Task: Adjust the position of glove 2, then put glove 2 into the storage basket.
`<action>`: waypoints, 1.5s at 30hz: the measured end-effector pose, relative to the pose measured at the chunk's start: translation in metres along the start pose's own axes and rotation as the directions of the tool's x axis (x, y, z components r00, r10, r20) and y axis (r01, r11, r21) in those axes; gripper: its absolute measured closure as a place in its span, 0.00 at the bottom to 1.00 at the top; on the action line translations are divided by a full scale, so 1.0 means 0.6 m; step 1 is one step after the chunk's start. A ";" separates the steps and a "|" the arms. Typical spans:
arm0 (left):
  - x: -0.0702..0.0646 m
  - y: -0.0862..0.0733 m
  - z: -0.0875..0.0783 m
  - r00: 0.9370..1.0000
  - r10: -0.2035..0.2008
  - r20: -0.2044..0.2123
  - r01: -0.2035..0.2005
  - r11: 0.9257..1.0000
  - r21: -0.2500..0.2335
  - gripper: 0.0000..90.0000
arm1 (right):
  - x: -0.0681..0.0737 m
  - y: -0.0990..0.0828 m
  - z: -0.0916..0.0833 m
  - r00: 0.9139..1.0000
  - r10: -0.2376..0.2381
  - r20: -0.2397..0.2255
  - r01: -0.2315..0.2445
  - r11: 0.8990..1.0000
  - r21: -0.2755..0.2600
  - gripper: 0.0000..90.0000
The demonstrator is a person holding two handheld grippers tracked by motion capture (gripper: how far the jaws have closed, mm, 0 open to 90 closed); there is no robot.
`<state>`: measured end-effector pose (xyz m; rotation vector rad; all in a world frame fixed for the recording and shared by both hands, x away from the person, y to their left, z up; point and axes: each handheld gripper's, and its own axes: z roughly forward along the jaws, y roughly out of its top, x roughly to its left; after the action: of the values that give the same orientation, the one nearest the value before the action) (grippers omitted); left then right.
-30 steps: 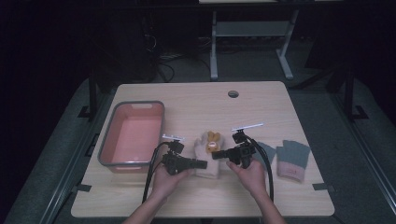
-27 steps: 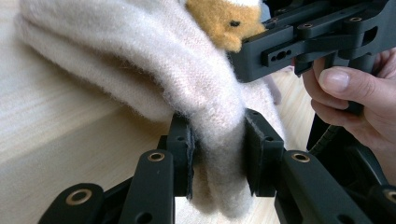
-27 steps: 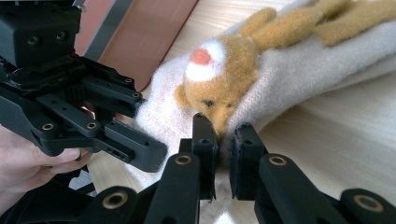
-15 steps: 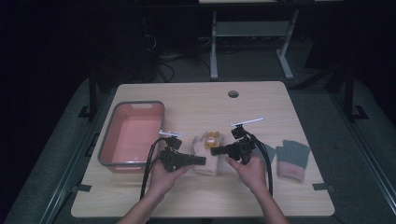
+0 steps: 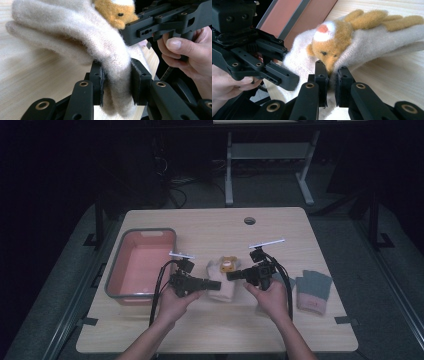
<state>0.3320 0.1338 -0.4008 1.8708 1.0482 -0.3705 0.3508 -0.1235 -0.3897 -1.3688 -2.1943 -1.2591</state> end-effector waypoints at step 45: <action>-0.004 0.083 -0.131 1.000 0.002 0.012 -0.001 0.994 -0.109 0.75 | 0.085 0.124 -0.005 0.996 -0.069 -0.064 0.065 0.996 -0.056 0.91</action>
<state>0.3566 0.1878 -0.3294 1.7697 1.0380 -0.3170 0.3857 -0.0819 -0.3175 -1.2641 -2.1939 -1.3767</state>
